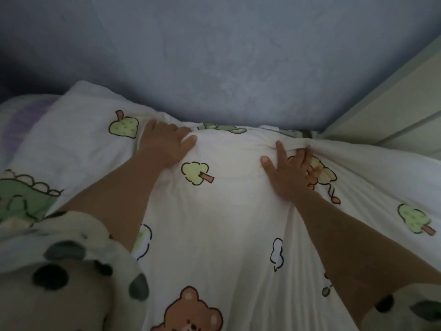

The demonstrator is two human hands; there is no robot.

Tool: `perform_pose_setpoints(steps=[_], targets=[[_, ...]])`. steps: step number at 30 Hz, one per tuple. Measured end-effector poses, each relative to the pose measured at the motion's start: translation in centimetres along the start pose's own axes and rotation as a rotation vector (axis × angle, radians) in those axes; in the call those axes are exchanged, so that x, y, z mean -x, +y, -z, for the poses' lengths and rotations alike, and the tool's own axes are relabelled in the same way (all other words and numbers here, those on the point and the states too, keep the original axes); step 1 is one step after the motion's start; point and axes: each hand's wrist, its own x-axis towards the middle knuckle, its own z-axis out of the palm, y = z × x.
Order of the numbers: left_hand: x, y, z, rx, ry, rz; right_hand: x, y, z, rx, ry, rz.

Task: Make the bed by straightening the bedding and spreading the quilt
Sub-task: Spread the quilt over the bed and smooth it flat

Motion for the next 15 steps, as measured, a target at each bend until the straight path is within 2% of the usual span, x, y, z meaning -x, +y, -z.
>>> perform_pose_setpoints(steps=[3, 7, 9, 12, 15], targets=[[-0.9, 0.9, 0.4, 0.004, -0.028, 0.043, 0.0, 0.0, -0.1, -0.022, -0.002, -0.011], [2.8, 3.5, -0.4, 0.140, 0.237, 0.021, -0.1, 0.0, 0.0, -0.002, 0.024, -0.008], [6.1, 4.5, -1.5, 0.147, 0.288, 0.001, 0.0, 0.2, 0.0, 0.033, 0.028, -0.018], [9.7, 4.2, -4.5, 0.128, 0.200, 0.003, 0.0, 0.1, -0.1, 0.057, 0.038, -0.010], [9.7, 3.6, -5.8, 0.139, 0.176, 0.005, 0.0, 0.1, 0.0, 0.030, 0.051, -0.001]])
